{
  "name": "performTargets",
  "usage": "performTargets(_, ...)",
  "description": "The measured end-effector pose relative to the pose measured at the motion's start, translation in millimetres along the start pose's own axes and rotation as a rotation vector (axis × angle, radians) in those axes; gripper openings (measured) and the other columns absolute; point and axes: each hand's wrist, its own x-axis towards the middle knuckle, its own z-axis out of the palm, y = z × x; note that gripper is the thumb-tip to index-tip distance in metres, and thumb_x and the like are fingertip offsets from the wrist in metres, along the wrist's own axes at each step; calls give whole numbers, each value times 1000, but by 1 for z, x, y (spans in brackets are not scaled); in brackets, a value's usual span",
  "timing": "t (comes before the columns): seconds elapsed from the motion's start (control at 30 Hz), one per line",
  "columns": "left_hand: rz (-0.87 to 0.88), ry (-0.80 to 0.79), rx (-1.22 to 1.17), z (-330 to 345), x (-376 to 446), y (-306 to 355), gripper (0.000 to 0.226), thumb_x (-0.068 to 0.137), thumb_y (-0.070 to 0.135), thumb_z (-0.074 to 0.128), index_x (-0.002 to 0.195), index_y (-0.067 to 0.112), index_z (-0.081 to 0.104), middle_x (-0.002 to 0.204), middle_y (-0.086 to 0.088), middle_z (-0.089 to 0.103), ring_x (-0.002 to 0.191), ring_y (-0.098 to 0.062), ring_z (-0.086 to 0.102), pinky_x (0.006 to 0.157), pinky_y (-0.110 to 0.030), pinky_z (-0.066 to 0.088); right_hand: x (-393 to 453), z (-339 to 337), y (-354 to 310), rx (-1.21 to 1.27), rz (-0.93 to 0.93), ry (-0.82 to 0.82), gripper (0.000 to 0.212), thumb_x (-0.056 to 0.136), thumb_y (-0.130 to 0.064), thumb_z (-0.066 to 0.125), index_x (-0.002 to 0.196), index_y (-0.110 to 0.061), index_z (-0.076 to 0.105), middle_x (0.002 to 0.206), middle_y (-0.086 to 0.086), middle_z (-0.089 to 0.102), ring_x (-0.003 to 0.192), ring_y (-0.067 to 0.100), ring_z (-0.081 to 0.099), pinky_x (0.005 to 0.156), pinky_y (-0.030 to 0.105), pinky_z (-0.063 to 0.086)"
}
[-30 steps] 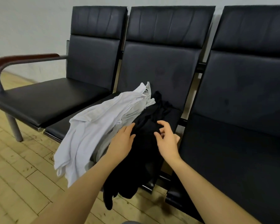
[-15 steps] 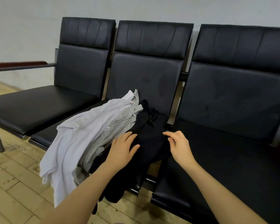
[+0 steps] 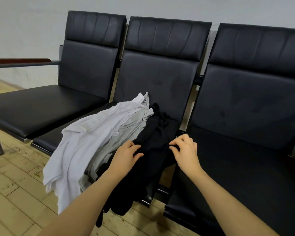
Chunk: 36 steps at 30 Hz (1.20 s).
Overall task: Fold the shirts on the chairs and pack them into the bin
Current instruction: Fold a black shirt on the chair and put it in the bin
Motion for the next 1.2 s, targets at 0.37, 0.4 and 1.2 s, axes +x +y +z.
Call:
performTargets(0.37, -181, 178, -166, -15, 11, 9, 9, 94, 17, 56, 87, 10, 59, 88, 2, 50, 81, -17, 52, 75, -28, 42, 12, -16, -21, 186, 85, 22, 7, 91, -21, 62, 89, -27, 64, 93, -15, 60, 87, 3, 54, 95, 27, 24)
performTargets(0.4, -221, 190, -218, -23, 17, 14, 11, 95, 18, 53, 86, 12, 55, 85, 3, 52, 80, -17, 52, 72, -27, 40, 17, -18, -25, 226, 103, 30, 8, 91, -21, 62, 89, -28, 64, 92, -15, 62, 85, 3, 56, 100, 31, 28)
performTargets(1.2, 500, 731, 20, -142, 146, 145, 29, 86, 34, 52, 85, 15, 74, 62, 5, 60, 56, -18, 56, 58, -30, 39, 88, -185, -55, 516, 51, 565, 9, 91, -12, 60, 94, -17, 67, 98, 1, 64, 88, 4, 58, 78, 12, 45)
